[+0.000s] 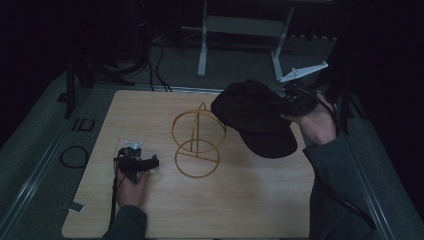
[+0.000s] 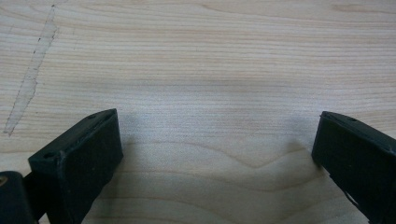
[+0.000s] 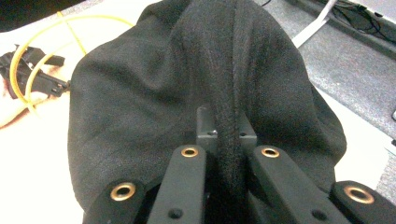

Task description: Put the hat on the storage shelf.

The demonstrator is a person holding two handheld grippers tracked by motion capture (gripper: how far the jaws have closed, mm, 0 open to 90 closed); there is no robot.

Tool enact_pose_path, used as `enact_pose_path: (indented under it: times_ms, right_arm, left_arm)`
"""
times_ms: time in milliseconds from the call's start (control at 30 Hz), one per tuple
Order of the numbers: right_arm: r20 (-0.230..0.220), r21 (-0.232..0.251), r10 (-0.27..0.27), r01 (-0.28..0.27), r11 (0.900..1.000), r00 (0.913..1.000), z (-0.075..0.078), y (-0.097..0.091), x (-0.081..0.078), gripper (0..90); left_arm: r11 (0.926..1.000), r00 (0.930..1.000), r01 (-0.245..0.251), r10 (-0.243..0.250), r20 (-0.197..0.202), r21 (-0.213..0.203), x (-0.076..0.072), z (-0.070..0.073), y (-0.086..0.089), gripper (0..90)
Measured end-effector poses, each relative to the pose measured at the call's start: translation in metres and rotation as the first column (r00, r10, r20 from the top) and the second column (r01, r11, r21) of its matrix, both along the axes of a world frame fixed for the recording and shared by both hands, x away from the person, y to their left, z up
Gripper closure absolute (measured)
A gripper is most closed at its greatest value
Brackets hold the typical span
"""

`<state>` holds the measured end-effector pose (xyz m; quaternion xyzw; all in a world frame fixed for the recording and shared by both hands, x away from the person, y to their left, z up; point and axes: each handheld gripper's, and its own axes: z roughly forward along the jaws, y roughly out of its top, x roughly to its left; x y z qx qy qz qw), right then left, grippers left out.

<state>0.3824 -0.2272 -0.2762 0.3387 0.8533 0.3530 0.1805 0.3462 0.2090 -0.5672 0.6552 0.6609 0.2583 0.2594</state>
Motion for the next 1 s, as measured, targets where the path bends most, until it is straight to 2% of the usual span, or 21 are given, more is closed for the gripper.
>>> enact_pose_path:
  times_ms: [467, 700, 1000]
  right_arm:
    - [0.020, 0.024, 0.029, -0.030, 0.9993, 0.9994, 0.008, 0.012, 0.000, 87.0]
    - [0.026, 0.022, 0.039, -0.040, 0.9990, 0.9989, 0.011, 0.019, 0.000, 86.9]
    - [0.057, 0.057, 0.029, -0.033, 0.9979, 0.9980, 0.020, 0.021, -0.002, 87.0]
  left_arm:
    - [1.0000, 1.0000, -0.001, 0.001, 0.001, 0.000, 0.000, 0.000, 0.000, 1.2]
    - [1.0000, 1.0000, 0.000, 0.000, 0.000, 0.000, 0.000, 0.000, 0.000, 1.2]
    - [1.0000, 1.0000, 0.000, 0.000, 0.000, 0.000, 0.000, 0.000, 0.000, 1.2]
